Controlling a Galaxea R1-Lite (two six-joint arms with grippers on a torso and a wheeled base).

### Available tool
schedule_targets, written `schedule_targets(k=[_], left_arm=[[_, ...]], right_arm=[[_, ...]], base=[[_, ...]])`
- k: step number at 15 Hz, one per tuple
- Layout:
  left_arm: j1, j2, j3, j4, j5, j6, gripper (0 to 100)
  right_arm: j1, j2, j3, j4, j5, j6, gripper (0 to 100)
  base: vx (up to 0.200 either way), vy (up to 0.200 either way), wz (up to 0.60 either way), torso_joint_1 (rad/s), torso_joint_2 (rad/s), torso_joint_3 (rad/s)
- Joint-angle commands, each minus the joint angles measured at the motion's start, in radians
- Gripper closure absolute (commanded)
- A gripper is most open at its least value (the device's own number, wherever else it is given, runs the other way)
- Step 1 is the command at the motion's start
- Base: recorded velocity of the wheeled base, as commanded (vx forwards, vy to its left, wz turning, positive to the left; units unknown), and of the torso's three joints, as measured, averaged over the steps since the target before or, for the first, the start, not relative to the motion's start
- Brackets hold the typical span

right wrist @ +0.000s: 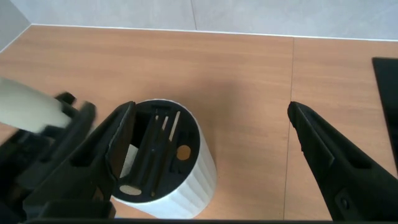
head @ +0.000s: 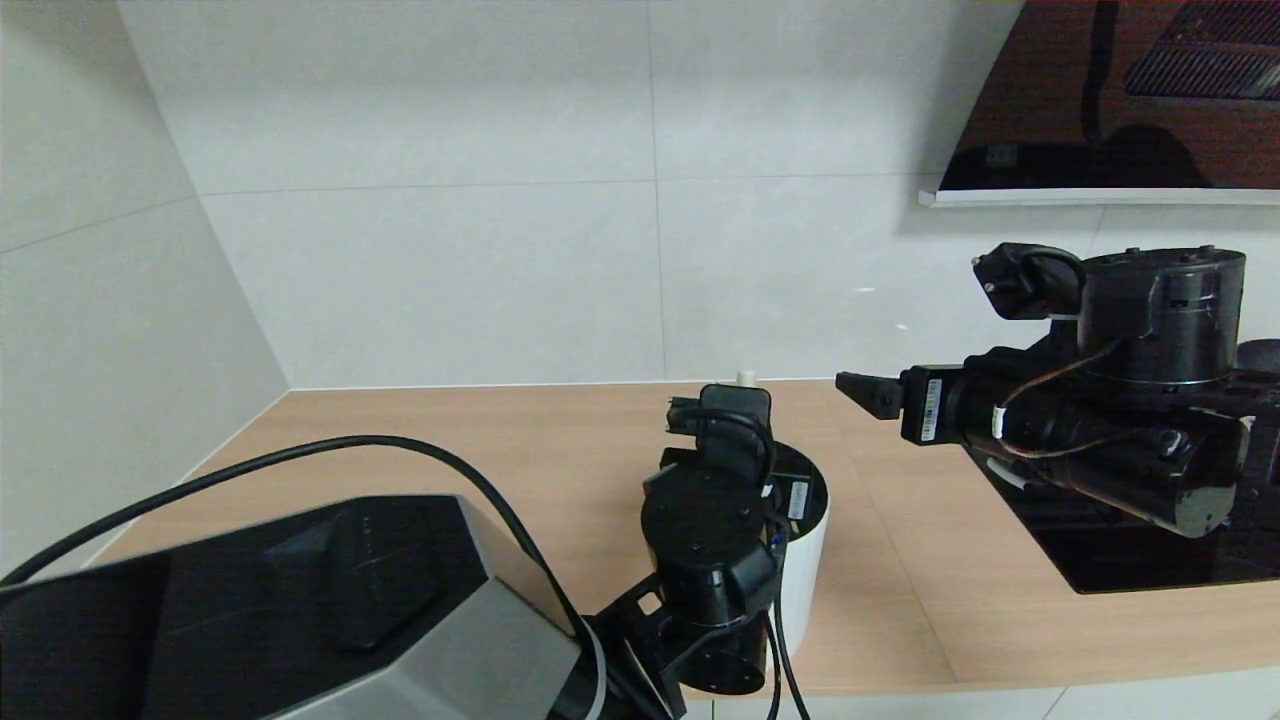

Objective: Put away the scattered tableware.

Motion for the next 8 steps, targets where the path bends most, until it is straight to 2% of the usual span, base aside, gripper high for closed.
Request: schedule_targets(k=[1,8], left_arm=[[-0.001,0.025,0.011,-0.005,0.001,0.0,100],[-0.002,0.054,0.032,-0.005,-0.001,0.0,100]], right_arm=[[0.0,0.003,0.0,0.0,0.0,0.0,0],[0.0,0.011,0.002,0.0,0.0,0.0,0]], base=[[0.0,0.0,0.0,0.0,0.0,0.0],[0.0,0.0,0.0,0.0,0.0,0.0]])
